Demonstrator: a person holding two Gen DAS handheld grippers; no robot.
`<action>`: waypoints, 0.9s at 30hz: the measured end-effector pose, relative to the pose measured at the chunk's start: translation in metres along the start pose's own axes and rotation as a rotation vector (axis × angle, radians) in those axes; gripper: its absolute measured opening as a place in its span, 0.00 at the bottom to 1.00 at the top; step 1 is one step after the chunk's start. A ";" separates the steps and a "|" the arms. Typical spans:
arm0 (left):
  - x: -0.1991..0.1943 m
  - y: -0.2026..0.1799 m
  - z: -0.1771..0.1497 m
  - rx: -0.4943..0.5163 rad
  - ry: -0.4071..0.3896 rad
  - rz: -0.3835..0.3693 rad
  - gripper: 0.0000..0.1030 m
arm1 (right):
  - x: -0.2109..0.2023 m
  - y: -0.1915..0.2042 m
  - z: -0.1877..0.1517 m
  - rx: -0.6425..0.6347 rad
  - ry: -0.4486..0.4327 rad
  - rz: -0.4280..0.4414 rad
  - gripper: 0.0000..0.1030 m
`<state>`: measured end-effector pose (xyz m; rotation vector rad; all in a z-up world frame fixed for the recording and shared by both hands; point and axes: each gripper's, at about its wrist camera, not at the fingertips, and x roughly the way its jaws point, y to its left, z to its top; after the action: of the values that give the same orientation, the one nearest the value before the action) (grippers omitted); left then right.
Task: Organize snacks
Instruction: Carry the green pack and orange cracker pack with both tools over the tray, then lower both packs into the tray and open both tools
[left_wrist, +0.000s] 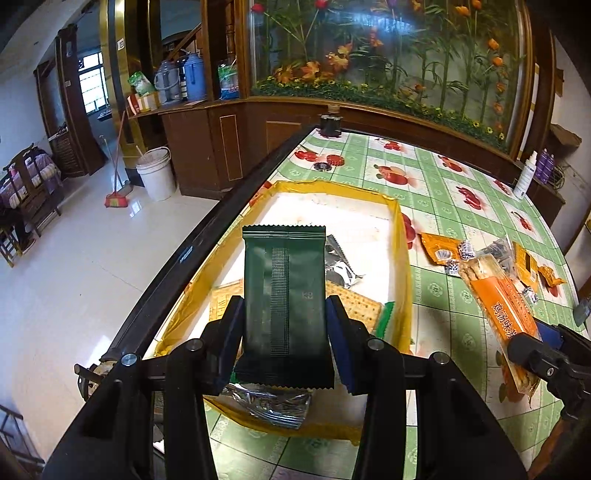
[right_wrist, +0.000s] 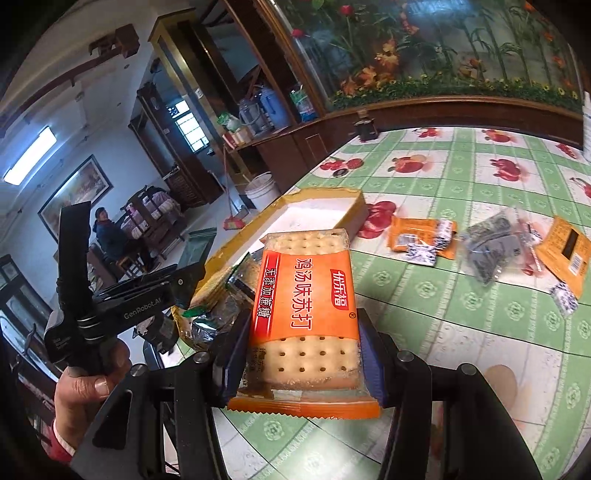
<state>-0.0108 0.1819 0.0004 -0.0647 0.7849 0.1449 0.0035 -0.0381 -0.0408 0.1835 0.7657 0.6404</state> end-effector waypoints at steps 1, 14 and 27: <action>0.002 0.002 0.000 -0.004 0.001 0.002 0.41 | 0.004 0.003 0.002 -0.006 0.003 0.007 0.53; 0.013 0.026 -0.001 -0.044 0.018 0.029 0.42 | 0.048 0.028 0.017 -0.034 0.042 0.075 0.53; 0.026 0.037 -0.006 -0.053 0.047 0.042 0.42 | 0.098 0.047 0.037 -0.060 0.079 0.089 0.53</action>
<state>-0.0022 0.2204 -0.0226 -0.1024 0.8296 0.2045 0.0603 0.0607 -0.0542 0.1389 0.8165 0.7580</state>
